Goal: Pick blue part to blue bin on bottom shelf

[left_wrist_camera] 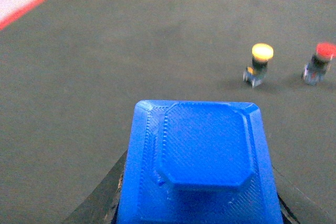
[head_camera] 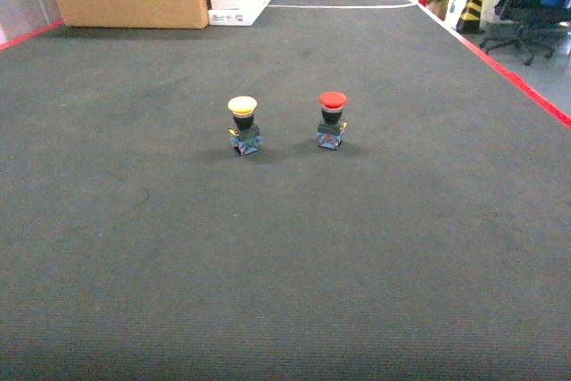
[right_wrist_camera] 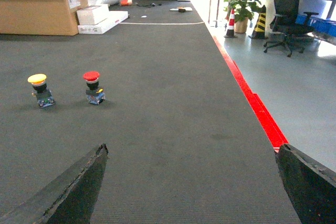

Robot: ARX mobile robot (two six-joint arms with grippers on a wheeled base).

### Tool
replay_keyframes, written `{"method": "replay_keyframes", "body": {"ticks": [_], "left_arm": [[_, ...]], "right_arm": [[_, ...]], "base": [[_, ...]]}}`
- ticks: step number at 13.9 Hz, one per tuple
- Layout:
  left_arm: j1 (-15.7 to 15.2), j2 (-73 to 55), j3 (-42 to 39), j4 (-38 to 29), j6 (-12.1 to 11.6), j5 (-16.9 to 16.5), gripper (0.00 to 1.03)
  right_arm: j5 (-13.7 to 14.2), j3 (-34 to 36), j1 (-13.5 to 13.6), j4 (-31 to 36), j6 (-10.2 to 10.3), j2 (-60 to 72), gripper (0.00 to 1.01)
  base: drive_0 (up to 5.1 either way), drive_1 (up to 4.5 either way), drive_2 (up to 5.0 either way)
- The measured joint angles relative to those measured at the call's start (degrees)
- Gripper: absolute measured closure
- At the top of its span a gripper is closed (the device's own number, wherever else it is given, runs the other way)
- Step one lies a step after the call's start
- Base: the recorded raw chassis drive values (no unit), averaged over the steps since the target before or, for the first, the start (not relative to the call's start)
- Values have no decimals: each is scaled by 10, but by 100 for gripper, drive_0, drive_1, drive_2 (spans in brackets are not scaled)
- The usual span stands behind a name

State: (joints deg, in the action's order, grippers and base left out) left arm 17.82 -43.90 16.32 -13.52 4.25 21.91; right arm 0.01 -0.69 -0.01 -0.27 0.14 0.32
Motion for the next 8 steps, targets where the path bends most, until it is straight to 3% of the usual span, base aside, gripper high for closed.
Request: {"method": "replay_keyframes", "body": {"ticks": [4, 8], "left_arm": [[129, 243, 21, 156, 19, 161, 59], [181, 240, 28, 136, 22, 210, 59]], "right_arm": [[0, 0, 0, 0, 0, 0, 3], [0, 0, 0, 0, 0, 0, 3]], "base": [[0, 0, 0], [0, 0, 0]]}}
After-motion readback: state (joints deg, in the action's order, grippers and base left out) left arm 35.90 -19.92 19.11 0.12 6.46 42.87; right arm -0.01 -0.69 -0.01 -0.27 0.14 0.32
